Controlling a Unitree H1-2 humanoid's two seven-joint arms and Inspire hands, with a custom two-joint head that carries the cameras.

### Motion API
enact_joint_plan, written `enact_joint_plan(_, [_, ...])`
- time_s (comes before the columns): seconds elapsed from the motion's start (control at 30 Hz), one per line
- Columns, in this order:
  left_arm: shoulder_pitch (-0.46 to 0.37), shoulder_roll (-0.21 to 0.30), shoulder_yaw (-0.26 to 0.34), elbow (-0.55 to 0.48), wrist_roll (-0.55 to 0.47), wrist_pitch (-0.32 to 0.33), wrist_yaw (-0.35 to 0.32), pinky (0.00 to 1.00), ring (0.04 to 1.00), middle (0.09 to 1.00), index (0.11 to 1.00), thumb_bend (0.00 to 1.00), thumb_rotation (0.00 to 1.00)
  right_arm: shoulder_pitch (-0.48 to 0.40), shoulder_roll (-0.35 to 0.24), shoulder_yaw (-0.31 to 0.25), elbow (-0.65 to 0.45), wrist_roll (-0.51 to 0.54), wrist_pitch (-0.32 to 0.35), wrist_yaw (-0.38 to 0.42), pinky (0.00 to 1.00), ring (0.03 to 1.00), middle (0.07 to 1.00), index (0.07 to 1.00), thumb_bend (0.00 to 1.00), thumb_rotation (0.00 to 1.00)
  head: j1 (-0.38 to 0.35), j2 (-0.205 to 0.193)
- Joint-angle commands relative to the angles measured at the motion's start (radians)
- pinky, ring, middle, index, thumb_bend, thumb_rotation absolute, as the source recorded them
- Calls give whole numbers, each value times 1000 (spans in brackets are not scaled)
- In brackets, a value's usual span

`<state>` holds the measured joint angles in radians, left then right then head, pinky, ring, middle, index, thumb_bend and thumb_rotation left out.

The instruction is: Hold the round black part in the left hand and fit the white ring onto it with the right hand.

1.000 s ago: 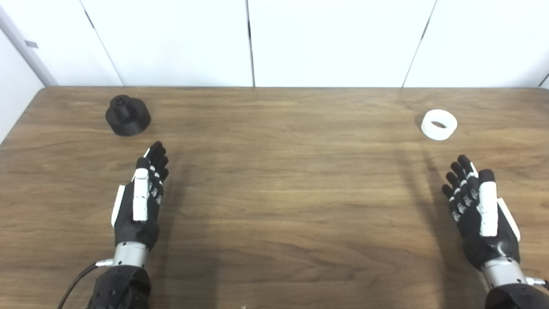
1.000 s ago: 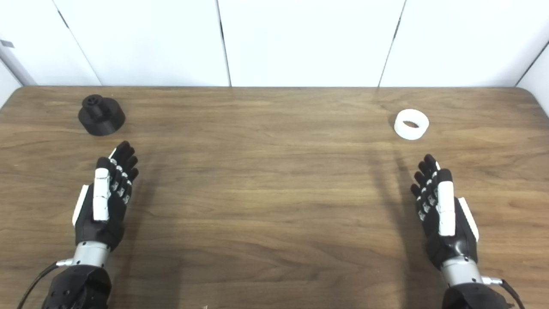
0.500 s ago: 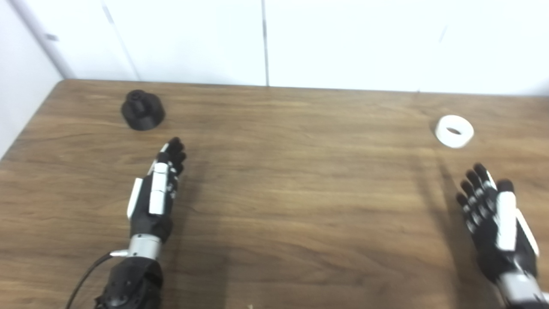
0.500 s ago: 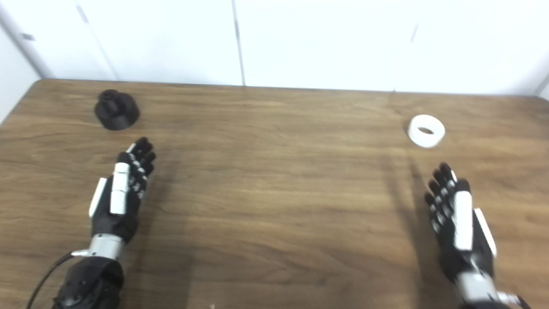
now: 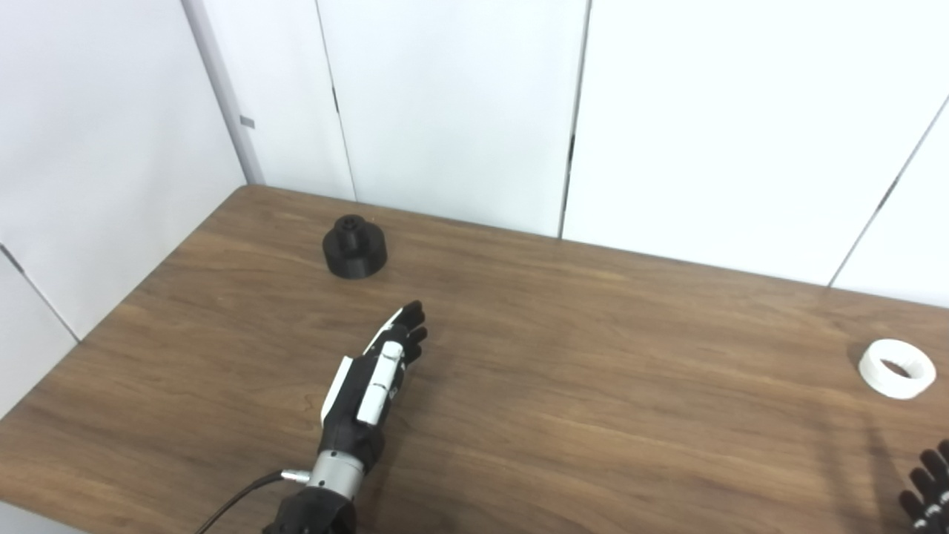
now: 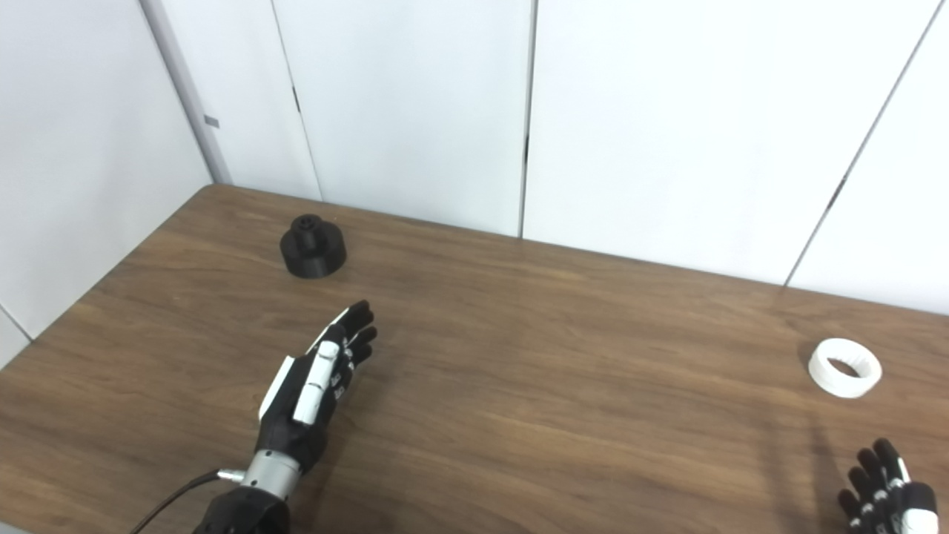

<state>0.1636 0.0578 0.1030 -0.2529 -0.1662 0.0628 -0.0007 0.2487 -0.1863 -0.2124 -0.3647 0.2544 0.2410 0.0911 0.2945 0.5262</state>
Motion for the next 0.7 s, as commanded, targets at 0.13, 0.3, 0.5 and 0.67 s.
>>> enact_joint_plan(0.13, [17,-30,-10,4,14,-57,8,956,928,931,912,565,861,-16,-12,-5,0,5,-64,14,1000,1000,969,987,512,1000,-5,0])
enact_joint_plan(0.3, [17,-26,-16,10,29,-66,10,965,937,940,921,537,869,-18,-8,-6,6,3,-72,11,1000,997,958,978,539,1000,-16,4])
enact_joint_plan(0.5, [12,-6,-32,10,113,-54,24,966,943,951,942,580,728,-24,-7,-1,17,-1,-76,12,1000,981,939,957,553,1000,-19,1])
enact_joint_plan(0.67, [12,-11,-37,16,255,-81,80,879,912,924,925,747,452,-24,-6,-1,21,1,-80,12,996,967,929,953,582,1000,-24,-2])
